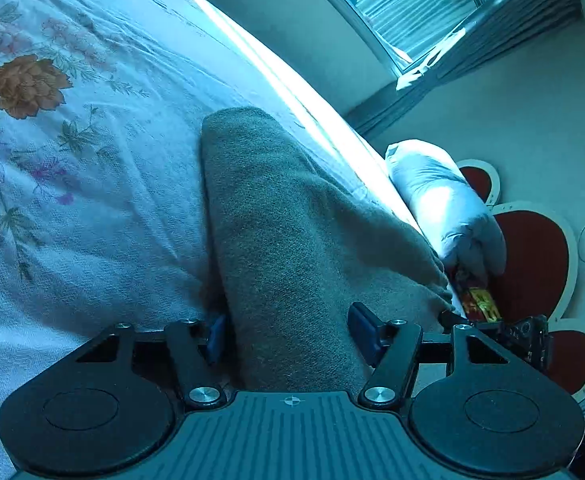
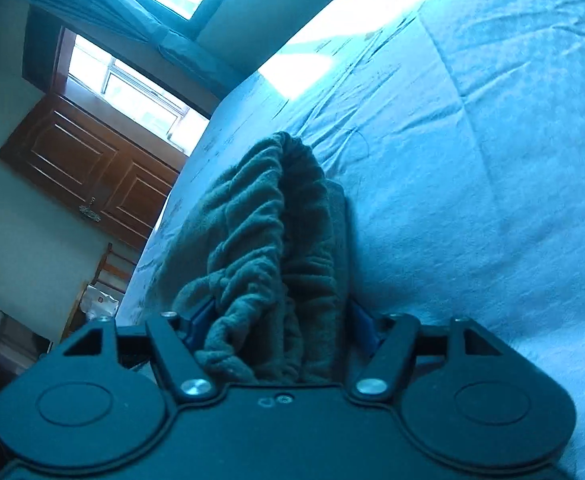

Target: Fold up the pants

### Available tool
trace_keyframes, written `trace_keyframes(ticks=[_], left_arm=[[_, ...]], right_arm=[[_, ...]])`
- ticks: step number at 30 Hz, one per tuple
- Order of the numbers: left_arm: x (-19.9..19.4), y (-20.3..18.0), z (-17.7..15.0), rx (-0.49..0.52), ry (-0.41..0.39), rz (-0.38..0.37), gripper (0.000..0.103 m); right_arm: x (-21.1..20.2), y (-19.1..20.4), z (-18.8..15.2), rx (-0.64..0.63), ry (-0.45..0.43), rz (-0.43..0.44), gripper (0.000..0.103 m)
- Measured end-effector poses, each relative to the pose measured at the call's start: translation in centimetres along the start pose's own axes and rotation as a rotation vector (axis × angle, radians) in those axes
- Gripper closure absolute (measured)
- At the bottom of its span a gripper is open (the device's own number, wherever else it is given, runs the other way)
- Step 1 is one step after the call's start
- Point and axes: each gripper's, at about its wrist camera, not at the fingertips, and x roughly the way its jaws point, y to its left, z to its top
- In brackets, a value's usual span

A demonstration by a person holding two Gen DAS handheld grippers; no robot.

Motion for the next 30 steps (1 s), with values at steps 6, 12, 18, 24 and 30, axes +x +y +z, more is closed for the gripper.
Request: trace_keyframes(ticks=[6,12,18,24,30], left_arm=[[-4.2,-3.7,-1.0,0.176,-0.091,0.121,0.005],[-3.3,-5.4,-2.5,0.342,-0.025,0.378,0.000],[-7.3,-6.1,-3.1,0.292,-0.116,0.322,0.000],[-8.2,-6.6,-5.5,0.348,-0.086,0.359,0.000],[-7.8,-4.8,-6.2,0.296,-0.080,0.343,0.000]], right_arm=[[-4.5,4.4,-1.9,-0.172,-0.135,-0.037,0.028],[-0.5,4.9,-3.8,-0.329,0.016,-0.295,0.012],[-3.6,8.9,-4.5,-0.403,-0.096,-0.281,0.017],[-3.3,12.8,-6.9,-0.573,-0.197,-0.260,0.009],[-0.2,8.3,-7.2,-0.466,-0.083,-0.442,0.011]])
